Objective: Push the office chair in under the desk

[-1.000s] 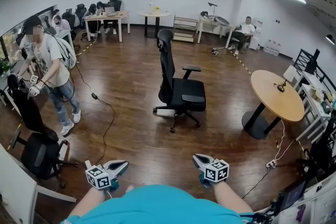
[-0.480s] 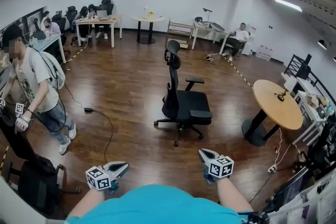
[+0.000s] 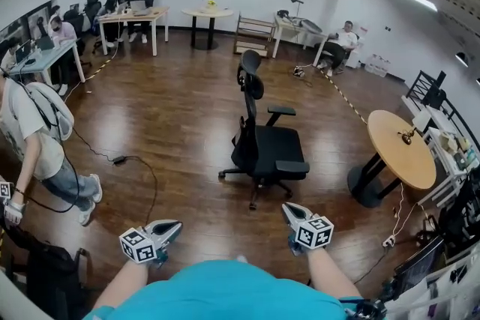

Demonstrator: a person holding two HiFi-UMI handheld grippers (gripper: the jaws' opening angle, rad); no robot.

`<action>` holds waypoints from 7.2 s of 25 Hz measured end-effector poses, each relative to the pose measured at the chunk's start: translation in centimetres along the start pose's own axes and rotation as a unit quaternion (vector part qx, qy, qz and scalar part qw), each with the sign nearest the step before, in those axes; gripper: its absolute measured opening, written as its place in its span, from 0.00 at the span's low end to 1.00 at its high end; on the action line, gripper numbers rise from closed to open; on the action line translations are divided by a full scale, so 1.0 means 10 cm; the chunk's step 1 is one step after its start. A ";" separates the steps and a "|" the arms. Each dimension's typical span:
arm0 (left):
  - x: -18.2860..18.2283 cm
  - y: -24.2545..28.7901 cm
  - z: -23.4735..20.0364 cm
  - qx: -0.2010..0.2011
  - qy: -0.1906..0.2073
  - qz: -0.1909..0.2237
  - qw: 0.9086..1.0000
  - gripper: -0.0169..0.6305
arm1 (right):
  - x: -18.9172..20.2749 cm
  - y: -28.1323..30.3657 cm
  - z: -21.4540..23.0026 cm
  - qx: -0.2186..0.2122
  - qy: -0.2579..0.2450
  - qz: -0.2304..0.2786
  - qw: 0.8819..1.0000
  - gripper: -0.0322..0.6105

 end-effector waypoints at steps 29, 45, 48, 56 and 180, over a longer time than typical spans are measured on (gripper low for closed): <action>-1.25 2.84 -2.55 -0.013 0.010 0.000 1.000 0.03 | -0.70 3.74 2.88 -0.019 -0.051 -0.153 0.987 0.28; -2.68 2.42 -5.74 0.080 -0.015 -0.026 0.996 0.03 | -0.29 6.54 2.50 0.083 0.046 -0.510 0.855 0.45; -2.71 2.45 -5.84 0.085 -0.002 -0.033 0.996 0.03 | -0.17 6.72 2.90 0.133 0.006 -0.474 0.870 0.47; -2.68 2.59 -5.97 0.076 -0.019 -0.039 0.996 0.03 | -0.20 6.86 3.08 0.144 0.034 -0.423 0.894 0.52; -0.57 8.54 -2.49 0.014 0.011 -0.040 0.999 0.03 | 0.99 2.17 10.24 0.176 0.078 -0.388 0.901 0.53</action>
Point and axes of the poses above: the fingertips, and each gripper's own axes: y forward along the fingers, z to its right, x out of its underside, the point moved 7 cm from there along -y, backward along the fingers, and after that the axes turned 10 degrees about -y, right-handed, at the moved point
